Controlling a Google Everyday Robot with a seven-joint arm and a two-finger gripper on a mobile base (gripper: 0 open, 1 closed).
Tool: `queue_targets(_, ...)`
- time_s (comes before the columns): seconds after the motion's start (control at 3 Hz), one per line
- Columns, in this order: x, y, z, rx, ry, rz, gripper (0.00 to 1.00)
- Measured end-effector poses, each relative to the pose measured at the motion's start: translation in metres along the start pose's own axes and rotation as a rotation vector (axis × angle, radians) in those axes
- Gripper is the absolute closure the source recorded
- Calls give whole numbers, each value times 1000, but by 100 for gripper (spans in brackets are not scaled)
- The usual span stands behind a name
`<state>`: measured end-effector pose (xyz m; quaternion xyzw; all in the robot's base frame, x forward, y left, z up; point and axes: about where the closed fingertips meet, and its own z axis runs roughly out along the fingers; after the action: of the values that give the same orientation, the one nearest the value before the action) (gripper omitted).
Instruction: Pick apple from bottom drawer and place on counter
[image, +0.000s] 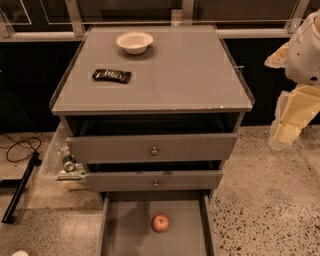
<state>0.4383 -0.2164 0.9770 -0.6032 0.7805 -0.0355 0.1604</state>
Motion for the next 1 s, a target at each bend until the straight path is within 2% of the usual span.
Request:
queue_targets(0.33,0,0,0,0,0,0,0)
queue_targets(0.67,2,12,24,-35,-25,12,0)
queue_targets(1.0,1,36,71,-88,-82,15,0)
